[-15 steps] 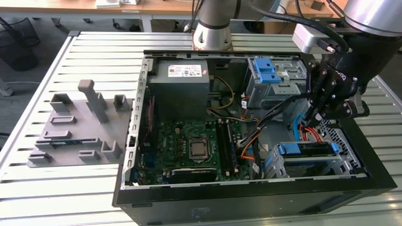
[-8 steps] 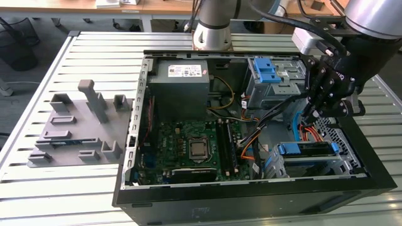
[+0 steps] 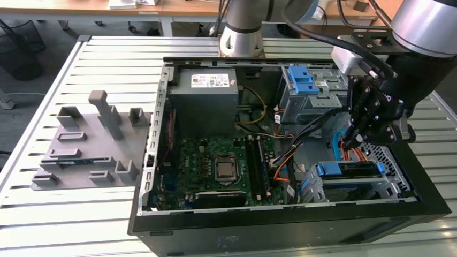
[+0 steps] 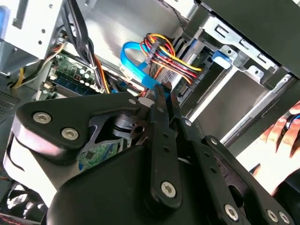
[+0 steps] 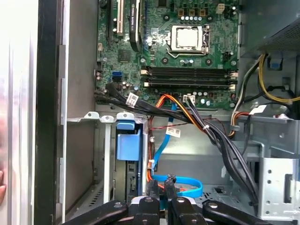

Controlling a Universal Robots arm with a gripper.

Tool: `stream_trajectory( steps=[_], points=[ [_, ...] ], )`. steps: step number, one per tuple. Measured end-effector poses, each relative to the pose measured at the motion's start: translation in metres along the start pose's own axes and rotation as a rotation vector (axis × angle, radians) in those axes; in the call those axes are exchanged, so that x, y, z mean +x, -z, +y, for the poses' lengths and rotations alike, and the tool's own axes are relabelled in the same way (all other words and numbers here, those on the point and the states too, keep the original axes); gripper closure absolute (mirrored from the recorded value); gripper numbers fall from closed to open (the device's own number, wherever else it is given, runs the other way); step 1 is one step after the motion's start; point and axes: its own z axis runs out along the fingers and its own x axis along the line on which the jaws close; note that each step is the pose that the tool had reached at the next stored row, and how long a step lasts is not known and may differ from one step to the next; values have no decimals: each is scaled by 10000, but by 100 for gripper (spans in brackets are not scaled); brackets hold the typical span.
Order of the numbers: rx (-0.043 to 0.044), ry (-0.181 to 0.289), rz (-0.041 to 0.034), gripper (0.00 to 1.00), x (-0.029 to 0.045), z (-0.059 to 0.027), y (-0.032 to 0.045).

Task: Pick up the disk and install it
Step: 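Insert the second disk wire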

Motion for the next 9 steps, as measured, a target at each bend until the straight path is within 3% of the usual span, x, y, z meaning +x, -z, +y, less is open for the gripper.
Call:
stream_trajectory(
  steps=[9],
  points=[
    [0, -2, 1, 83, 41, 9, -48]
  ],
)
